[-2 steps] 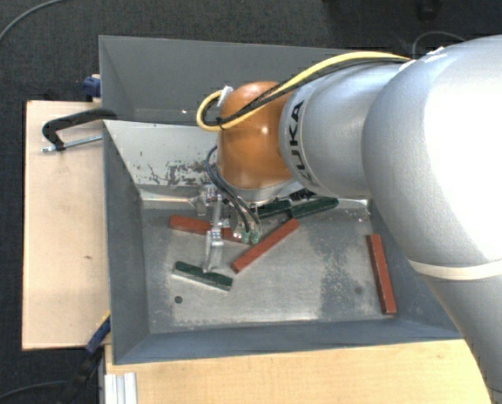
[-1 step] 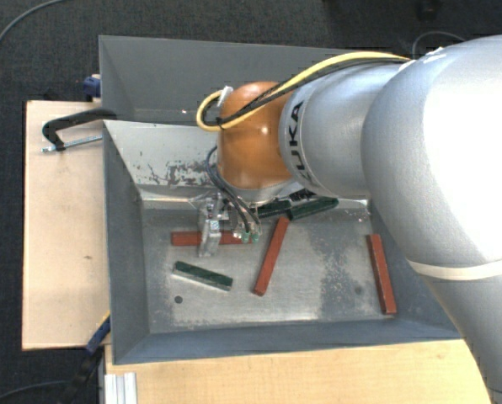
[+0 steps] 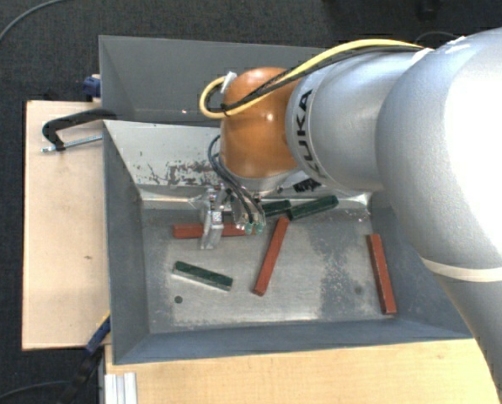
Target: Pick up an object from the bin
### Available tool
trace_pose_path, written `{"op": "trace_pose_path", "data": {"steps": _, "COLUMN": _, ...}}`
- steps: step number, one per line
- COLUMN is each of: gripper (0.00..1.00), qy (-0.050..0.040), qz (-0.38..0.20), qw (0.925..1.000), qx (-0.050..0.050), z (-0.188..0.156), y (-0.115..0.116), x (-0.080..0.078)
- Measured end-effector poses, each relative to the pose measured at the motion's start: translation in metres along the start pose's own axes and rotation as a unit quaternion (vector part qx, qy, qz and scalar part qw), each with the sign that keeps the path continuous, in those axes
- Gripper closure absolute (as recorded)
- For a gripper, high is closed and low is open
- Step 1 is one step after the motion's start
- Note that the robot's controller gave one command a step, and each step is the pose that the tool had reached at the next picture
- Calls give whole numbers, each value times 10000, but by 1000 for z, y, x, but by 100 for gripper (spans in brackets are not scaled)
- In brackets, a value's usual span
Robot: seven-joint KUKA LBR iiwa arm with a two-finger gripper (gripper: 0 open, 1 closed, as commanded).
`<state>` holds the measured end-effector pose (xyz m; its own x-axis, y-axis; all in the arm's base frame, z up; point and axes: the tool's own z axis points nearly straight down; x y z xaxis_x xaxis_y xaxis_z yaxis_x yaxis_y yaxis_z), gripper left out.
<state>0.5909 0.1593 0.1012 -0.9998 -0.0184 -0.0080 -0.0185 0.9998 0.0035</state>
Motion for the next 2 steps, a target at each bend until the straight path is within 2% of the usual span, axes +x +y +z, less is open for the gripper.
{"op": "trace_pose_path", "data": {"steps": 1, "gripper": 100, "qy": 11, "qz": 1, "qw": 10000, "qx": 2, "z": -4, "y": 1, "x": -1}}
{"op": "trace_pose_path", "data": {"steps": 2, "gripper": 100, "qy": -24, "qz": 0, "qw": 10000, "qx": -6, "z": -70, "y": 3, "x": -4}}
